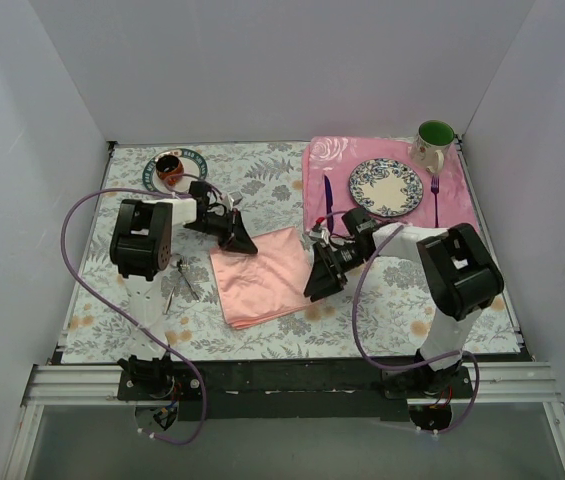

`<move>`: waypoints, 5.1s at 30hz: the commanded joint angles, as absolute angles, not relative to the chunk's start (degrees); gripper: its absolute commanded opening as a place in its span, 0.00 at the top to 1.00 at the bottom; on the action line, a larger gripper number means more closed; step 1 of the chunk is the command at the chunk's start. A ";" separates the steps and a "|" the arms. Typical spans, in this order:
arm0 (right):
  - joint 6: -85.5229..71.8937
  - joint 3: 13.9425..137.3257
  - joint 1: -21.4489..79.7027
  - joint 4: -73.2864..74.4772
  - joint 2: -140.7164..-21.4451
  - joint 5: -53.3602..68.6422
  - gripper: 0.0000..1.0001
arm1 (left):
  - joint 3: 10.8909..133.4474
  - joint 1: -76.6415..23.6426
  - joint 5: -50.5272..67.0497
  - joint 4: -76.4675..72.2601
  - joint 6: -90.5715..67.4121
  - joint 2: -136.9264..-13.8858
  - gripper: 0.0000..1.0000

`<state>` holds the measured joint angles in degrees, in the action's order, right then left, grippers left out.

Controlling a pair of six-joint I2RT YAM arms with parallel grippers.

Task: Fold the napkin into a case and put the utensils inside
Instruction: Smooth out the square-folded napkin from the folded napkin.

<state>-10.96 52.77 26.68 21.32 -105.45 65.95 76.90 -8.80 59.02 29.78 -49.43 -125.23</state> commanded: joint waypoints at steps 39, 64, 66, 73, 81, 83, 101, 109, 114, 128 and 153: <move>-18.02 52.30 37.26 2.65 -111.19 66.89 0.01 | 70.84 -7.38 70.22 40.69 -34.72 -114.44 0.23; -16.61 63.64 33.84 2.03 -113.99 60.91 0.01 | 68.47 -3.69 67.49 41.48 -35.16 -111.89 0.28; -16.87 60.92 33.84 1.50 -113.56 60.82 0.01 | 68.29 -3.60 67.50 40.87 -35.59 -111.53 0.28; -23.02 52.04 34.19 -5.96 -109.08 61.35 0.01 | 67.59 -2.72 66.88 36.83 -38.84 -112.23 0.29; -27.84 59.75 34.01 -7.73 -107.05 62.14 0.01 | 68.29 -2.72 66.45 33.40 -41.57 -114.87 0.32; -30.31 62.74 33.93 -10.18 -107.58 61.44 0.01 | 67.85 -2.72 64.96 32.44 -42.27 -115.31 0.33; -46.41 69.88 34.90 -21.18 -122.16 48.25 0.01 | 64.86 -2.72 57.84 28.39 -46.05 -118.47 0.36; -45.18 62.42 30.85 -20.92 -121.12 52.29 0.01 | 64.07 -1.76 56.78 28.74 -45.79 -119.62 0.37; -42.72 61.08 28.57 -18.56 -119.97 53.79 0.01 | 64.34 -1.58 55.64 29.18 -45.35 -120.23 0.39; -42.71 60.03 25.58 -17.84 -120.14 54.75 0.01 | 66.97 -4.47 66.88 29.53 -43.50 -114.35 0.35; -42.89 60.73 25.49 -15.64 -121.99 53.70 0.01 | 68.82 -7.39 62.40 24.34 -52.21 -119.88 0.36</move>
